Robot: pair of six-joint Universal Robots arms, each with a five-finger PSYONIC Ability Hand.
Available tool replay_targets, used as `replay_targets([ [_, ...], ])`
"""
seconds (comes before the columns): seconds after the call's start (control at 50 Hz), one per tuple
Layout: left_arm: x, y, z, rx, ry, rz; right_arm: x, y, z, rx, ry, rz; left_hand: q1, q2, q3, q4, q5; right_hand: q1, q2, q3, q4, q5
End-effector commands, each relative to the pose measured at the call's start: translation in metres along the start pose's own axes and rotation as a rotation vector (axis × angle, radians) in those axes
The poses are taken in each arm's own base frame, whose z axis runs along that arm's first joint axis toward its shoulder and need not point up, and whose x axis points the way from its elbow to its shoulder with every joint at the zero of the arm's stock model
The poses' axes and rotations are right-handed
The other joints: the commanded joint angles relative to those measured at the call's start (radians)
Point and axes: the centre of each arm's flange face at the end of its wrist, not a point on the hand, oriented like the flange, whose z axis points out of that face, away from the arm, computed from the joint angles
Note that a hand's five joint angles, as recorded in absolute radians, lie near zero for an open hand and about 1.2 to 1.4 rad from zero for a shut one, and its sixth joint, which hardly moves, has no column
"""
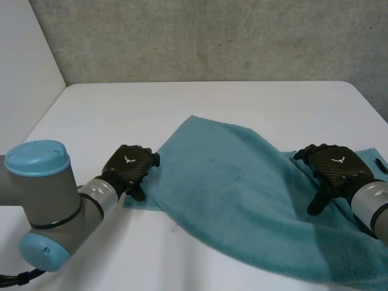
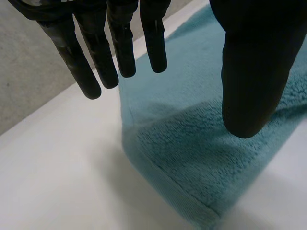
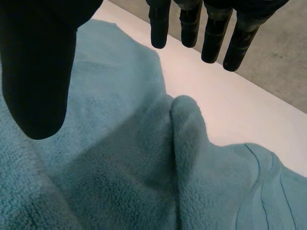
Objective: Fold the laundry
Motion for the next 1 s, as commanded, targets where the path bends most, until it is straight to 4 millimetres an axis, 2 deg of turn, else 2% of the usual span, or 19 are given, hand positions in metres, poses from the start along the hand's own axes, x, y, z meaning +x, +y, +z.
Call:
replay_targets([
  [0.02,0.002,0.006,0.007,-0.011,0.004,-0.001,0.002,0.001,0.0,-0.005,0.006,0.005,0.154,0.151,0.154,0.148,0.146,0.085,0.071,0.077,0.06,0.053],
  [0.24,0.012,0.008,0.018,0.008,0.025,0.007,0.002,0.002,0.0,-0.009,0.006,0.006,0.365,0.362,0.365,0.36,0.358,0.088,0.074,0.08,0.063,0.056],
  [0.36,0.022,0.009,0.02,0.012,0.053,0.019,0.003,0.002,-0.001,-0.008,0.009,0.007,0.398,0.395,0.398,0.392,0.39,0.093,0.08,0.086,0.069,0.062],
  [0.44,0.025,0.007,0.021,0.018,0.057,0.024,0.005,0.002,-0.001,-0.008,0.015,0.009,0.538,0.535,0.538,0.533,0.531,0.099,0.085,0.092,0.075,0.068],
  [0.54,0.022,0.002,0.026,0.033,0.041,0.026,0.009,0.0,-0.001,0.0,0.029,0.013,0.905,0.902,0.905,0.899,0.898,0.126,0.112,0.118,0.101,0.094],
  [0.64,0.018,-0.005,0.028,0.051,0.016,0.028,0.012,-0.003,-0.003,0.009,0.039,0.013,0.905,0.902,0.905,0.9,0.898,0.132,0.118,0.124,0.107,0.1],
  [0.68,0.01,-0.011,0.028,0.061,-0.026,0.03,0.015,-0.007,-0.005,0.017,0.051,0.013,0.905,0.902,0.905,0.9,0.898,0.129,0.115,0.121,0.105,0.097],
  [0.72,-0.01,-0.027,0.029,0.088,-0.135,0.024,0.017,-0.011,-0.008,0.025,0.059,0.01,0.905,0.902,0.905,0.9,0.898,0.129,0.115,0.121,0.104,0.097],
  [0.74,-0.01,-0.027,0.029,0.088,-0.136,0.024,0.017,-0.012,-0.01,0.028,0.061,0.012,0.905,0.902,0.905,0.9,0.898,0.126,0.112,0.118,0.102,0.094],
  [0.76,-0.033,-0.045,0.027,0.122,-0.254,0.014,0.018,-0.017,-0.015,0.035,0.064,0.01,0.905,0.902,0.905,0.9,0.898,0.123,0.109,0.115,0.099,0.091],
  [0.82,-0.066,-0.055,0.025,0.132,-0.385,0.006,0.018,-0.024,-0.024,0.035,0.054,0.013,0.905,0.902,0.905,0.9,0.898,0.108,0.094,0.101,0.084,0.077],
  [0.84,-0.086,-0.057,0.023,0.134,-0.447,-0.003,0.017,-0.025,-0.027,0.032,0.044,0.015,0.905,0.902,0.905,0.9,0.898,0.102,0.089,0.095,0.078,0.071],
  [0.96,-0.12,-0.059,0.016,0.132,-0.529,-0.007,0.007,-0.024,-0.034,0.014,-0.048,0.032,0.905,0.902,0.905,0.9,0.898,0.102,0.088,0.095,0.078,0.071],
  [1.0,-0.125,-0.057,0.015,0.128,-0.54,-0.01,0.002,-0.022,-0.036,0.004,-0.086,0.041,0.905,0.902,0.905,0.9,0.898,0.111,0.097,0.103,0.087,0.08],
])
